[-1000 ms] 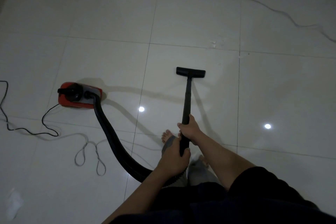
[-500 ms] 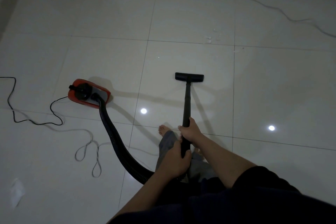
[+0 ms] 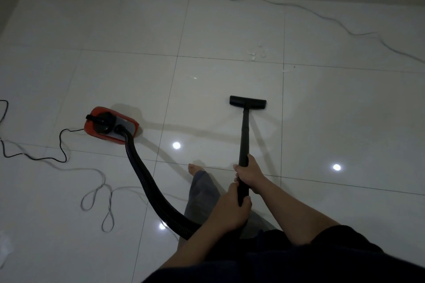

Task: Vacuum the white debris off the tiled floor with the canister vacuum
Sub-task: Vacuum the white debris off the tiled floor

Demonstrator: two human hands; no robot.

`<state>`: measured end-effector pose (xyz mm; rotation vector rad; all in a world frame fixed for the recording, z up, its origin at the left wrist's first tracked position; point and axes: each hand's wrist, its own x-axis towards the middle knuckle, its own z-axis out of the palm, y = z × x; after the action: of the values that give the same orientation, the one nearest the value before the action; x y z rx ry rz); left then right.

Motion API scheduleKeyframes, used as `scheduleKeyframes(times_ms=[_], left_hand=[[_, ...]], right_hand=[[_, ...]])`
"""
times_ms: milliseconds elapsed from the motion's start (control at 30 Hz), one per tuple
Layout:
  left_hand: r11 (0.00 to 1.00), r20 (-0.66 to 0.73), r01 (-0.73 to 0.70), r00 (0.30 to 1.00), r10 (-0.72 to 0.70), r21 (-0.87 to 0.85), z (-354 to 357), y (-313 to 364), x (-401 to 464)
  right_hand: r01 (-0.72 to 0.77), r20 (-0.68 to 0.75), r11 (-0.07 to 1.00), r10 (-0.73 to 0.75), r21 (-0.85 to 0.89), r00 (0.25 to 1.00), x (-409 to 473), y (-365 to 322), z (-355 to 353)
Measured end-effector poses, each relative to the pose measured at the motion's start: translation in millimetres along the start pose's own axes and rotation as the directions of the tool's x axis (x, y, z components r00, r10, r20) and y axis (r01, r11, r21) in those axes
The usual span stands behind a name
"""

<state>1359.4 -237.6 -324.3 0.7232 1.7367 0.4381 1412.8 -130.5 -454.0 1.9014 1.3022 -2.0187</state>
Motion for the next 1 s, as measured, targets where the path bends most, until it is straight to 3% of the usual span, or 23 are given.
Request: scheduleKeyframes(times_ms=[433, 1000], left_hand=[[0.999, 0.0, 0.037, 0.999, -0.037, -0.037, 27.2, 39.4, 39.3], [0.998, -0.035, -0.025, 0.999, 0.023, -0.06, 4.9, 81.8, 97.0]], right_hand=[[-0.006, 0.024, 0.999, 0.008, -0.05, 1.0, 29.0, -17.1, -52.3], [0.041, -0.044, 0.996, -0.044, -0.079, 0.998, 74.5, -69.0, -79.2]])
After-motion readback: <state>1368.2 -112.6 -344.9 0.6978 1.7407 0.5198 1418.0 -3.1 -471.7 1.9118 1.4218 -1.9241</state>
